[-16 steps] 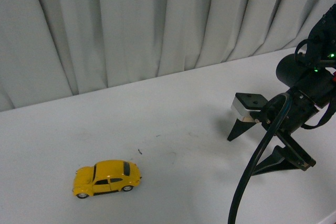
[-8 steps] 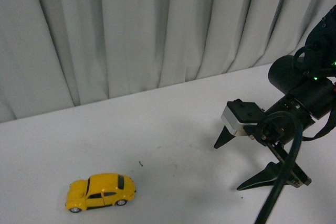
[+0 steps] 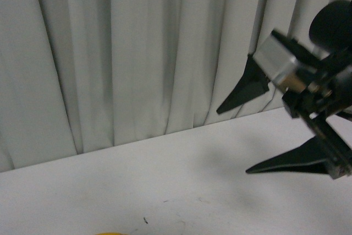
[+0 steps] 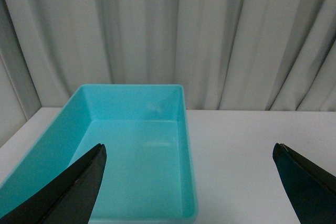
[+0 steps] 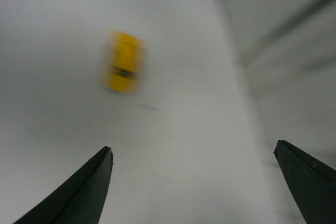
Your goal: Wind up and store yellow beetle toy
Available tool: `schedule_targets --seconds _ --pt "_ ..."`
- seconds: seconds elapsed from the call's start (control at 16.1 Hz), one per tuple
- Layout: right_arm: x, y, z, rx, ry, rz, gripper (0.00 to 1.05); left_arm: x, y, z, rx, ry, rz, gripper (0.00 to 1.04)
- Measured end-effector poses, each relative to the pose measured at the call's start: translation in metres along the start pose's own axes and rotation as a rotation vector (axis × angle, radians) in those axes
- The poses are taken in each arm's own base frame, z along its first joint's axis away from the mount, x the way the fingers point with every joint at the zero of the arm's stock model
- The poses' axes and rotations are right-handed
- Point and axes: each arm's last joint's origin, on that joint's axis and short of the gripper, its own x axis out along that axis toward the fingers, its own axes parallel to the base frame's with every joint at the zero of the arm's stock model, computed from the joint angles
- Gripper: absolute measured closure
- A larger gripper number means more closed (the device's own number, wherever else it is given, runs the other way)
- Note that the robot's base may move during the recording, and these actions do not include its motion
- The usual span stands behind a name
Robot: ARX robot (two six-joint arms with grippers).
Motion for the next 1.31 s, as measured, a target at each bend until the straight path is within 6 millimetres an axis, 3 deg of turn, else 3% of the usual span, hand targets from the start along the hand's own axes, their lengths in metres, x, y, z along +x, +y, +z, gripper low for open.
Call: schedule_targets --seconds 0.06,0.12,0.19,0.31,0.37,0.5,0.68,0.87,0.93,1.31 --pt "0.001 -0.005 0.014 -0.175 0.182 -0.226 0.14 0.000 0.000 0.000 0.000 0.000 0.000 0.07" --pt "0.004 0.014 0.029 -0.121 0.308 -0.467 0.25 0.000 0.000 0.000 0.000 0.000 -0.001 0.07" --pt "0.006 0.039 0.039 0.033 0.309 -0.697 0.36 0.000 0.000 0.000 0.000 0.000 -0.002 0.07" --pt "-0.013 0.068 0.063 0.370 0.099 -1.103 0.58 0.000 0.000 0.000 0.000 0.000 0.001 0.07" --pt "-0.019 0.084 0.078 0.515 -0.027 -1.174 0.69 0.000 0.000 0.000 0.000 0.000 0.000 0.07" --pt "-0.018 0.121 0.081 0.701 -0.153 -1.151 0.92 0.000 0.000 0.000 0.000 0.000 -0.002 0.07" --pt "-0.018 0.134 0.077 0.750 -0.163 -1.149 1.03 0.000 0.000 0.000 0.000 0.000 0.001 0.07" --pt "-0.019 0.158 0.072 0.749 -0.252 -1.181 1.03 0.000 0.000 0.000 0.000 0.000 0.000 0.07" --pt "-0.010 0.167 0.060 0.767 -0.233 -1.170 1.03 0.000 0.000 0.000 0.000 0.000 0.000 0.07" --pt "-0.007 0.174 0.054 0.761 -0.242 -1.175 1.03 0.000 0.000 0.000 0.000 0.000 0.000 0.07"
